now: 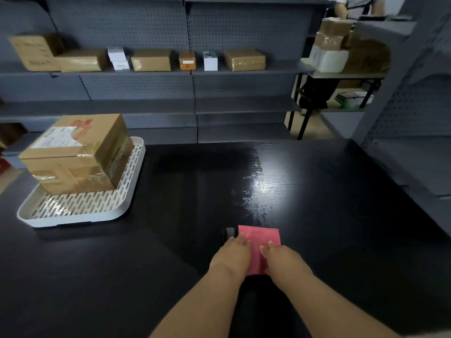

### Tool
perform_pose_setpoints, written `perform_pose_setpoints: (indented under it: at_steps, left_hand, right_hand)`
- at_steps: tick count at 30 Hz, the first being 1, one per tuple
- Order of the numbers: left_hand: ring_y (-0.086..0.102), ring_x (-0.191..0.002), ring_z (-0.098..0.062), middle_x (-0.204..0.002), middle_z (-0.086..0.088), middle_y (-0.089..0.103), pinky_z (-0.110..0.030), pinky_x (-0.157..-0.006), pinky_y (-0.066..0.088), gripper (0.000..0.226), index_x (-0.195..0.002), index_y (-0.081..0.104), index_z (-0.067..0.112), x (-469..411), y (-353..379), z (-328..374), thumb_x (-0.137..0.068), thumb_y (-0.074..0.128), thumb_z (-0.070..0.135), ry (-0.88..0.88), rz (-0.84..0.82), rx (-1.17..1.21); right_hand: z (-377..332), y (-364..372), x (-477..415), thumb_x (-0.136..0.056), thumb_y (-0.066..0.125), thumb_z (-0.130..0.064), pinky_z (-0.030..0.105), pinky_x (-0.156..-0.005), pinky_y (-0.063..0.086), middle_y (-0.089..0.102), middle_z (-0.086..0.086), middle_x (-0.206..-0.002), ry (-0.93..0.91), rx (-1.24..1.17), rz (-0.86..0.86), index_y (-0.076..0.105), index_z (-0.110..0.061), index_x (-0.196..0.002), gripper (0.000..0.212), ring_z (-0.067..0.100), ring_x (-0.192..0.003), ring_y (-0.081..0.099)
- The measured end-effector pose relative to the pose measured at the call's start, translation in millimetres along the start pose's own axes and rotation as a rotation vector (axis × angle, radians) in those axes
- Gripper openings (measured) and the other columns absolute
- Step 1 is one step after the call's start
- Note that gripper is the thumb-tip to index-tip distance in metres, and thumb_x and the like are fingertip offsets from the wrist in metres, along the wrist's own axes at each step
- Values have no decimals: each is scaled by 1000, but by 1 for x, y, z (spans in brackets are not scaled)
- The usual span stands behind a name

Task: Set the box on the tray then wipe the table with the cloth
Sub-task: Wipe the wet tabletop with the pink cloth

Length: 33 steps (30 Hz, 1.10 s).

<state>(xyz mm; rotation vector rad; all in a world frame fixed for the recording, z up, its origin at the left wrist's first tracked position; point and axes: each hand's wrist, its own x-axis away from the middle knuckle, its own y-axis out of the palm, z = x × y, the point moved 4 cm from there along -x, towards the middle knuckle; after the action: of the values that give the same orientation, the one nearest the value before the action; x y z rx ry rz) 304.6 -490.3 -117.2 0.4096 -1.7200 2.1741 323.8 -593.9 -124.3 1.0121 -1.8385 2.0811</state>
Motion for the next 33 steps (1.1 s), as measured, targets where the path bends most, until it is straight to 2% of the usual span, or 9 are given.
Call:
perform_pose_setpoints:
  at_steps: [5,10,14,20,25,28,31,33]
  left_hand:
    - [29,-143,-29,-158,-11,22,-37,-115,30,55,-150,28,5,-25,-14,-1,-99,46,11,31,-29,-12]
    - [27,-144,-29,-158,-11,20,-37,-116,29,57,-151,27,5,-63,-33,-5,-98,48,11,60,-49,-20]
    - [29,-142,-30,-157,-12,21,-38,-115,31,59,-150,28,5,-97,-49,-12,-97,51,15,82,-49,-28]
    - [30,-142,-30,-156,-12,23,-39,-115,32,56,-148,31,6,-152,-72,-26,-97,52,15,112,-26,-43]
    - [19,-148,-30,-162,-12,11,-35,-119,24,61,-152,24,7,-194,-90,-37,-98,51,17,111,-5,-52]
    - [21,-147,-30,-162,-12,11,-35,-118,25,61,-152,24,7,-218,-102,-43,-98,50,20,95,2,-56]
    - [19,-148,-30,-162,-11,10,-36,-119,25,62,-153,22,9,-241,-112,-51,-99,50,21,65,7,-51]
    - [18,-148,-30,-163,-10,9,-37,-119,25,63,-153,21,10,-254,-119,-55,-99,50,21,35,0,-52]
  right_hand:
    - [7,-18,-23,-95,52,-14,44,-112,37,7,5,-163,36,-24,-58,15,-19,-154,70,32,-141,31]
    - [18,-42,-49,-101,39,-18,37,-114,33,19,7,-160,38,-118,-10,24,-17,-152,53,28,-143,31]
    - [26,-66,-81,-98,44,-16,41,-112,36,10,7,-162,101,-158,-21,16,-18,-154,62,31,-142,31]
    - [36,-104,-123,-105,28,-17,37,-109,40,30,13,-156,141,-192,90,27,-13,-150,46,32,-136,42]
    - [48,-118,-167,-101,33,-19,29,-97,43,51,9,-140,80,-235,160,50,-11,-135,39,27,-127,50]
    - [50,-138,-187,-102,35,-18,29,-94,42,43,11,-147,96,-253,129,41,-10,-142,42,30,-130,47]
    - [53,-156,-211,-102,35,-21,37,-105,40,32,11,-155,101,-207,113,31,-15,-149,48,33,-135,43]
    - [53,-169,-227,-102,36,-20,31,-101,40,34,10,-154,75,-168,93,32,-14,-149,48,30,-135,42]
